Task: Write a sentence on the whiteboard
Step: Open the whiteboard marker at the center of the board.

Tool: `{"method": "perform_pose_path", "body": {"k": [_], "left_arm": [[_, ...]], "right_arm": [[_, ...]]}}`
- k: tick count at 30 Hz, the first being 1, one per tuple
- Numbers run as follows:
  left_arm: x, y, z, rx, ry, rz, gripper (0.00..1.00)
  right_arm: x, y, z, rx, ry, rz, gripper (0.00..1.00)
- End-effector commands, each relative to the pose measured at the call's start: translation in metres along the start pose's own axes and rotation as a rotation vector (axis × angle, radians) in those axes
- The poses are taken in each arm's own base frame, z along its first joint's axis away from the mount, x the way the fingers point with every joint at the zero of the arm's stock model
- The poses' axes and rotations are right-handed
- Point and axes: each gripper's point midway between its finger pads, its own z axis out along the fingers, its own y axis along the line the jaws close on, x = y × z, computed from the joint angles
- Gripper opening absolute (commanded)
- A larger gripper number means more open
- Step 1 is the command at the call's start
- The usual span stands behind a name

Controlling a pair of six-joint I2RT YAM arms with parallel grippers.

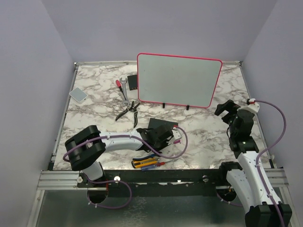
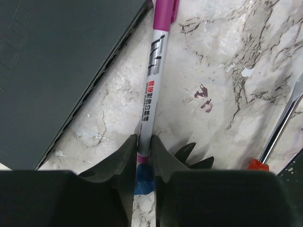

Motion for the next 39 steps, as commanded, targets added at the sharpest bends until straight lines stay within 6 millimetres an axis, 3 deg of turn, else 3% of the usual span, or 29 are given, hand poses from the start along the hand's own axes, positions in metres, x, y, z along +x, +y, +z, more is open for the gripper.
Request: {"method": "perform_pose_path", "body": {"k": [1,5,11,15,19,24,30,33,39], "left_arm": [[-0.002,0.005,0.002,-0.061,0.005,0.019,0.15],[-0.009,0.005,-0.007,-0.081,-0.026,0.046,0.00],[-0.045,0.017,-0.055,-0.132,-0.223,0.040,0.00],[-0.059,0.020,-0.086,-0.137,-0.331,0.071,0.00],[-0.059,0.023,-0.104,-0.145,-0.359,0.109,0.00],[-0.049,0.023,-0.105,-0.139,-0.319,0.123,0.00],[-0.048,0.025,-0.107,-0.146,-0.310,0.127,0.00],[-0.046,0.024,-0.105,-0.141,-0.302,0.128,0.00],[-0.046,0.024,-0.105,-0.140,-0.299,0.130,0.00]], "right_arm": [[-0.009,0.015,0.000,-0.065,0.003,-0.009,1.00],[-0.002,0.026,0.001,-0.126,0.044,-0.035,0.99],[0.023,0.058,-0.007,-0.320,0.193,-0.067,0.99],[0.043,0.090,-0.024,-0.523,0.338,-0.059,0.99],[0.060,0.137,-0.063,-0.886,0.513,0.009,0.93],[0.068,0.163,-0.105,-1.180,0.695,0.059,0.79],[0.091,0.180,-0.131,-1.264,0.793,-0.004,0.64],[0.105,0.185,-0.140,-1.280,0.852,-0.030,0.55],[0.121,0.188,-0.145,-1.286,0.908,-0.049,0.47]]}}
